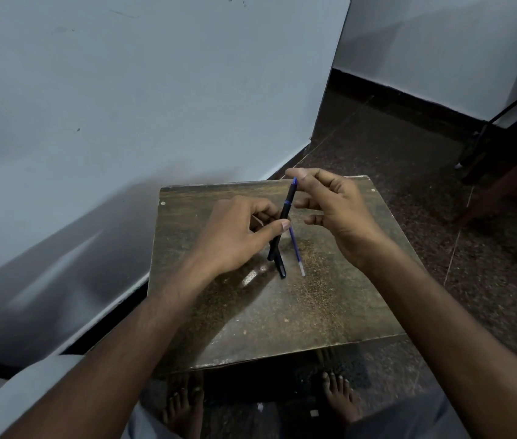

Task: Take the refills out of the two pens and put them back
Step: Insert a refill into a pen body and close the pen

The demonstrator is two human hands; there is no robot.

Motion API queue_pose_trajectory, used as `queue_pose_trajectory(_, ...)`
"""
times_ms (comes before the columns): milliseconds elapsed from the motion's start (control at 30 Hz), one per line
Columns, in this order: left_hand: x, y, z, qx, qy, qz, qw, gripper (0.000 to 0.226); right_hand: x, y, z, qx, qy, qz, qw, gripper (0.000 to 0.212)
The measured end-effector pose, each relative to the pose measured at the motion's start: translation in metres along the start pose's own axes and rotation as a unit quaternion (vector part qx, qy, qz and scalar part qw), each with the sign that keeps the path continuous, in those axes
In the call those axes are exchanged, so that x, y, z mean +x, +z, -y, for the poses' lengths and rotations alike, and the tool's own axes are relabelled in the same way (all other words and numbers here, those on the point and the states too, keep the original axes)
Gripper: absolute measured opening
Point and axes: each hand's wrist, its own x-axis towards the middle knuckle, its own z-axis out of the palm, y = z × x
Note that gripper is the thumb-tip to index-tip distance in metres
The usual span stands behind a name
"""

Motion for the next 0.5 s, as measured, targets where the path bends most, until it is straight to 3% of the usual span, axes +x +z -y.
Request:
queue_pose_trajectory(167,-0.0007,-0.0003,0.0001,-0.009,0.001,0.009,1.0,0.004,-0.0026,0.001,0.001,-0.008,-0.007,-0.025,1.0,0.011)
queue_pose_trajectory(233,-0.0004,0.0006,-0.0002,-0.01,0.002,0.009,1.0,0.004,-0.0021,0.0013,0.0006,-0.007,-0.008,-0.046,0.999,0.016)
queue_pose_trajectory(400,-0.0004,-0.0011,-0.0003,0.0,0.004,0.01,1.0,0.004,-0.0021,0.0001,0.003,-0.001,0.003,0.014,1.0,0.02)
queue_pose_trajectory(500,-0.0014,-0.0016,-0.0016,0.001,0.009,0.013,1.0,0.006,-0.0043,0.002,0.0045,-0.002,0.006,-0.007,1.0,0.009)
